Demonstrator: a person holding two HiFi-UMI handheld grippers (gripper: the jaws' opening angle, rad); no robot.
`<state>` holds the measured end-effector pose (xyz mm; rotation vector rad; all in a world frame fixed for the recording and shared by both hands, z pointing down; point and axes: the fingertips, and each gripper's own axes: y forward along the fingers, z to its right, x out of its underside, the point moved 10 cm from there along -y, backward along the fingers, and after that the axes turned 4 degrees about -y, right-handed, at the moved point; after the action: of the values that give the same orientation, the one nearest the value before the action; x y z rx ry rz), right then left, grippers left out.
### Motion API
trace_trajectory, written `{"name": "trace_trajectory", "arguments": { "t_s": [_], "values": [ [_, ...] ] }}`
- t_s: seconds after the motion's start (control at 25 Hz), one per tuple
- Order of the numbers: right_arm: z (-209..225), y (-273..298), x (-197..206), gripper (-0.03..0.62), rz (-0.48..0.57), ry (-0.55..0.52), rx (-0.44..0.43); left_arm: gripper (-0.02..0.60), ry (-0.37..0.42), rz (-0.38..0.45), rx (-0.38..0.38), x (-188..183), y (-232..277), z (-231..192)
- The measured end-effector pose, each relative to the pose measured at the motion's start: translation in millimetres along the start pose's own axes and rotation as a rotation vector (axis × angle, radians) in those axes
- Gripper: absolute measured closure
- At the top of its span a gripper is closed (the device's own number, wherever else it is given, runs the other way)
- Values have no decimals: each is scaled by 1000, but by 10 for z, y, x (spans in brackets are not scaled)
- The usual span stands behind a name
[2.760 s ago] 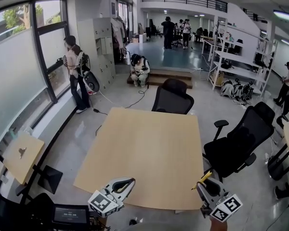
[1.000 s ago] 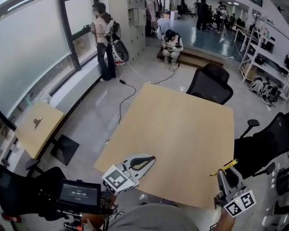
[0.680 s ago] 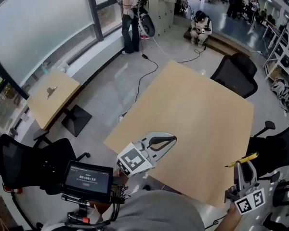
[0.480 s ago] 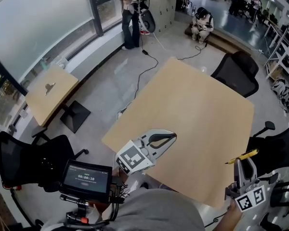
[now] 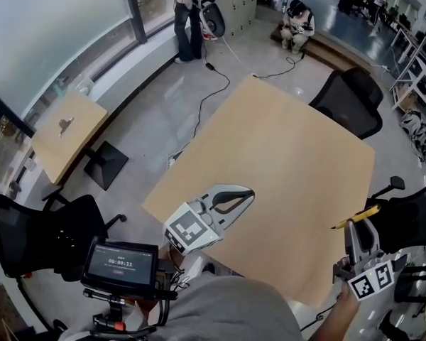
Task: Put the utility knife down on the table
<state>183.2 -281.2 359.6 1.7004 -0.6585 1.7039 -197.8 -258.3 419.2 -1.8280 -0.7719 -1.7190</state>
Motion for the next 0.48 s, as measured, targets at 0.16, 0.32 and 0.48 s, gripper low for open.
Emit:
{"name": "trace_trajectory", "arguments": {
  "t_s": [0.16, 0.32, 0.48],
  "values": [
    [219, 162, 5, 477, -9, 0, -6, 577, -11, -7, -8, 29, 144, -98],
    [356, 360, 18, 477, -17, -1, -9, 577, -24, -12, -14, 52, 193, -223],
    [547, 541, 58, 477, -26, -7, -11, 577, -48, -33, -27, 156, 254, -300]
  ]
}}
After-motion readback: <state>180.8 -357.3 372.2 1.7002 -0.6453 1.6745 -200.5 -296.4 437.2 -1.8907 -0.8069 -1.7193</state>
